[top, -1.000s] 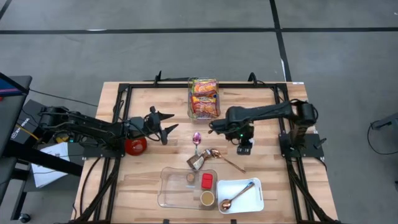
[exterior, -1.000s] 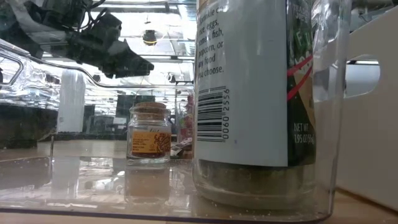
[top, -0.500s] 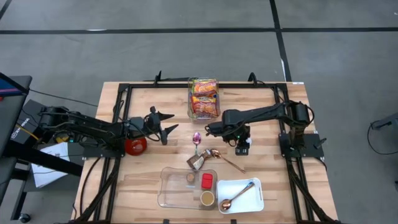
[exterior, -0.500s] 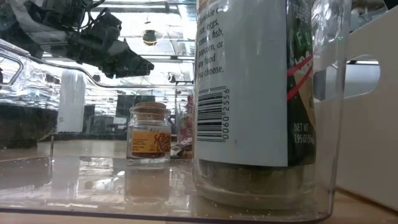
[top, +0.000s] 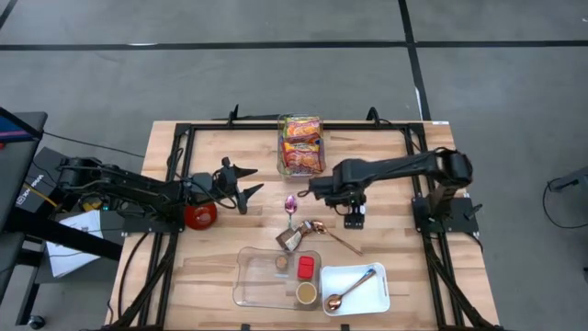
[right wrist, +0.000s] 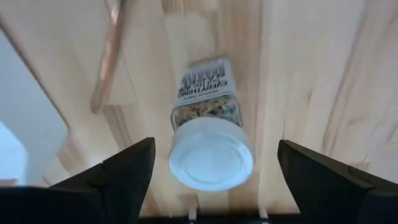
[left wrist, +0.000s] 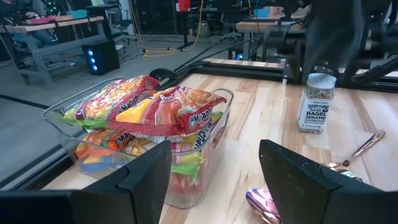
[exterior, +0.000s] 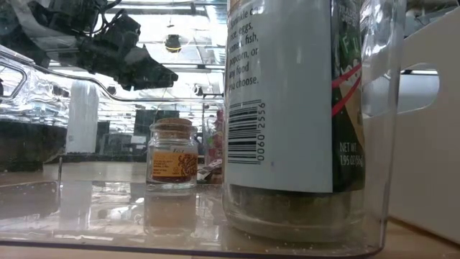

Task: Pick & Place Food Item
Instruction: Put the white seasoning bottle into the bottom transparent bin

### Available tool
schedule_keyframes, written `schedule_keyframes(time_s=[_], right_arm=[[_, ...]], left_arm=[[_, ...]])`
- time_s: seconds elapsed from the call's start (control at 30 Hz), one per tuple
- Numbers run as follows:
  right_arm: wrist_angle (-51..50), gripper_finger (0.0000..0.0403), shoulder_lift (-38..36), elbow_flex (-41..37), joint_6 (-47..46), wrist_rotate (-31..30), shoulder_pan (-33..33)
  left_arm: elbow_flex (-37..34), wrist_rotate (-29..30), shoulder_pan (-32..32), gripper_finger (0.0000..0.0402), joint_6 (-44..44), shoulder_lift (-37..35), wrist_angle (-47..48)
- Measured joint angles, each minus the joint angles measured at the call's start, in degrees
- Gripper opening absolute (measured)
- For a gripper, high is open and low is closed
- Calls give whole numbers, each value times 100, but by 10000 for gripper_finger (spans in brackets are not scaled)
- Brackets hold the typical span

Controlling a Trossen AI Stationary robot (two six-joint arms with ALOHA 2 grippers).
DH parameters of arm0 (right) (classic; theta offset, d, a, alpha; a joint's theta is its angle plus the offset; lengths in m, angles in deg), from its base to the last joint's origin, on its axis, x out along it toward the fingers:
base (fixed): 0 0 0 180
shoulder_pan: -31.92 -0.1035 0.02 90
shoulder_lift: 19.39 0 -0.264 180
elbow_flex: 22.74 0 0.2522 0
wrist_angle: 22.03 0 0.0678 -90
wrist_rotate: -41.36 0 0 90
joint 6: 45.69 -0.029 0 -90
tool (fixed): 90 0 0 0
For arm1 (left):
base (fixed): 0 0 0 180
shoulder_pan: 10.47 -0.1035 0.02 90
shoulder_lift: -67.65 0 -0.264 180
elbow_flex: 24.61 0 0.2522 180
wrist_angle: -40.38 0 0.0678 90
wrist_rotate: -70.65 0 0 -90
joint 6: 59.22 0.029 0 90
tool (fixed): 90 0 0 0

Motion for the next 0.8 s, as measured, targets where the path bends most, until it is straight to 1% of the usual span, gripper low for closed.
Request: schedule_keyframes(time_s=[0.17,0.27,0.33,0.57,0.7,0.8], right_arm=[[387,330,-676,4,-402,-18,86],[841,330,-1193,-163,-734,-205,90],[1228,330,-1564,-454,-947,-241,64],[2374,328,-2760,-1807,-1475,-774,-332],[2874,328,-3191,-2389,-1729,-965,-527],[2845,328,-3277,-2691,-1876,-1062,-590]], left_arm=[[0,0,0,237,-1,0,1],[0,2,0,237,-3,0,4],[0,2,0,237,-20,0,7],[0,2,0,237,-20,0,39],[0,2,0,237,-20,0,23],[0,2,0,237,-20,-1,-10]])
